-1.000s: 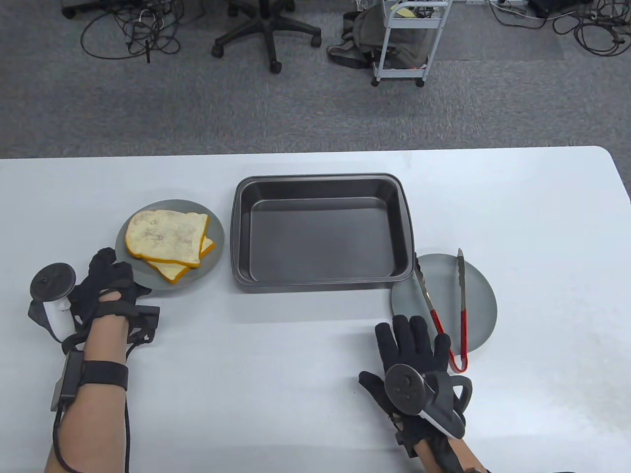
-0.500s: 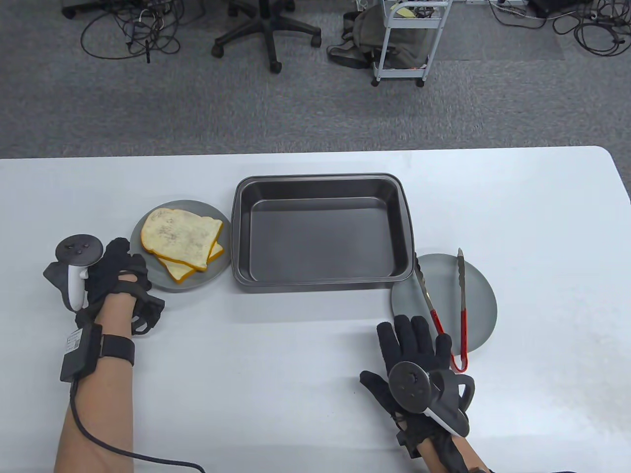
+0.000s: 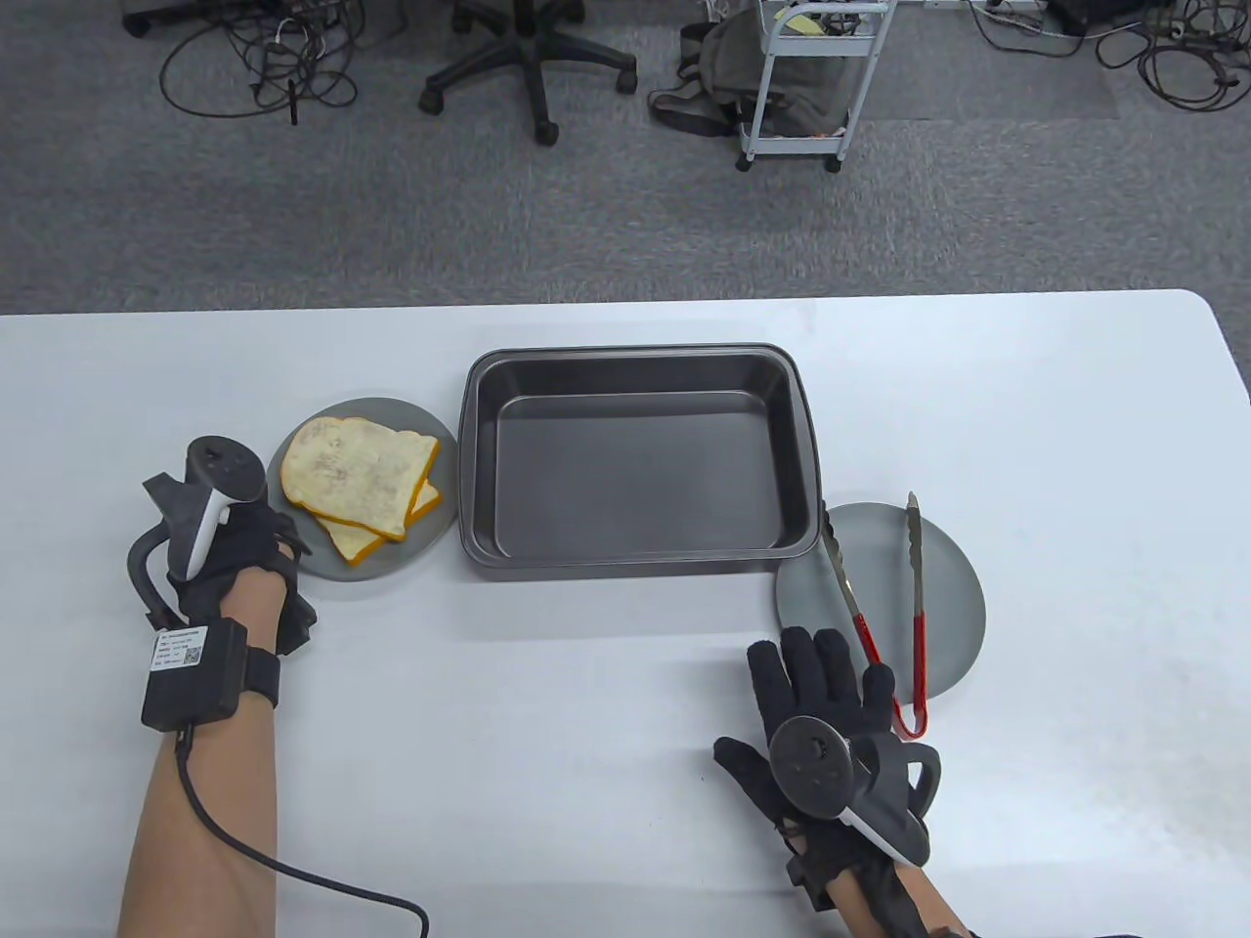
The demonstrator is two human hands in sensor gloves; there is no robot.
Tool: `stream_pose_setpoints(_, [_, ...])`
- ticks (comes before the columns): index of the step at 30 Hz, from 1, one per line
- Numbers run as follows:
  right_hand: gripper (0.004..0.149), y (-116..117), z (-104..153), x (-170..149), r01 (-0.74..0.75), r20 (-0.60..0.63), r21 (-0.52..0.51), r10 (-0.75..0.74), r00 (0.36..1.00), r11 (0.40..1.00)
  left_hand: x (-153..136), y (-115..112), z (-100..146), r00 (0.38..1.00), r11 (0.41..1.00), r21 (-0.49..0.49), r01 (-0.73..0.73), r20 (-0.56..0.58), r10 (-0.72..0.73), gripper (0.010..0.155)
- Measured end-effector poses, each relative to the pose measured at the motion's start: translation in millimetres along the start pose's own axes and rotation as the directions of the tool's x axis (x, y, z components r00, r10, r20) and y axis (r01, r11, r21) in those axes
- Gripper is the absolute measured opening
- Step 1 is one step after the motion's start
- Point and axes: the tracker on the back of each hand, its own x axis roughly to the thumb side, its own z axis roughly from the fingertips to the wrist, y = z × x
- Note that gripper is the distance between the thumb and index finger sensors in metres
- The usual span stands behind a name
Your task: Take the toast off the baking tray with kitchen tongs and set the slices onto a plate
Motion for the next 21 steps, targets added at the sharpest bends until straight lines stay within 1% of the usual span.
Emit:
stream_pose_setpoints(4, [0.091, 0.1, 0.9, 1.0, -0.001, 0.005, -0.003, 0.001, 1.000, 1.000, 2.8, 4.3, 23.9, 0.993, 0.995, 0.070, 0.075, 0.084, -0.081, 0.068])
stream_pose_setpoints(5, [0.090, 0.1, 1.2, 1.4, 0.000, 0.006, -0.005, 0.000, 1.000, 1.000, 3.3, 5.8, 33.5, 0.989, 0.990, 0.100, 0.095, 0.102, -0.106, 0.066])
stream_pose_setpoints(8, [0.090, -0.1, 2.6, 3.6, 0.004, 0.012, -0.023, -0.004, 1.000, 1.000, 4.2, 11.0, 61.7, 0.966, 0.970, 0.193, 0.145, 0.186, -0.181, 0.067])
stream_pose_setpoints(10, [0.090, 0.3, 3.6, 6.0, -0.006, 0.015, -0.026, 0.007, 1.000, 1.000, 3.7, 12.7, 85.0, 0.946, 0.954, 0.265, 0.142, 0.247, -0.209, 0.067])
stream_pose_setpoints(11, [0.089, 0.4, 3.8, 6.6, -0.008, 0.015, -0.028, 0.009, 1.000, 1.000, 3.5, 12.6, 89.3, 0.942, 0.951, 0.276, 0.140, 0.260, -0.214, 0.067])
stream_pose_setpoints(13, [0.089, 1.0, 4.8, 9.7, -0.019, 0.020, -0.036, 0.020, 1.000, 0.999, 2.8, 9.4, 114.7, 0.910, 0.940, 0.310, 0.141, 0.334, -0.247, 0.066])
stream_pose_setpoints(15, [0.089, 1.5, 6.3, 12.2, -0.020, 0.024, -0.031, 0.021, 0.999, 0.999, 1.6, 4.5, 133.2, 0.882, 0.926, 0.331, 0.180, 0.363, -0.301, 0.066])
stream_pose_setpoints(17, [0.089, 2.7, 7.8, 14.8, -0.008, 0.029, -0.043, 0.009, 1.000, 0.999, -0.2, -0.8, 149.5, 0.853, 0.916, 0.360, 0.179, 0.407, -0.327, 0.067])
stream_pose_setpoints(21, [0.089, 5.0, 9.6, 20.9, -0.036, 0.043, -0.046, 0.038, 0.998, 0.998, -4.2, -12.6, 184.2, 0.792, 0.891, 0.414, 0.185, 0.474, -0.385, 0.068])
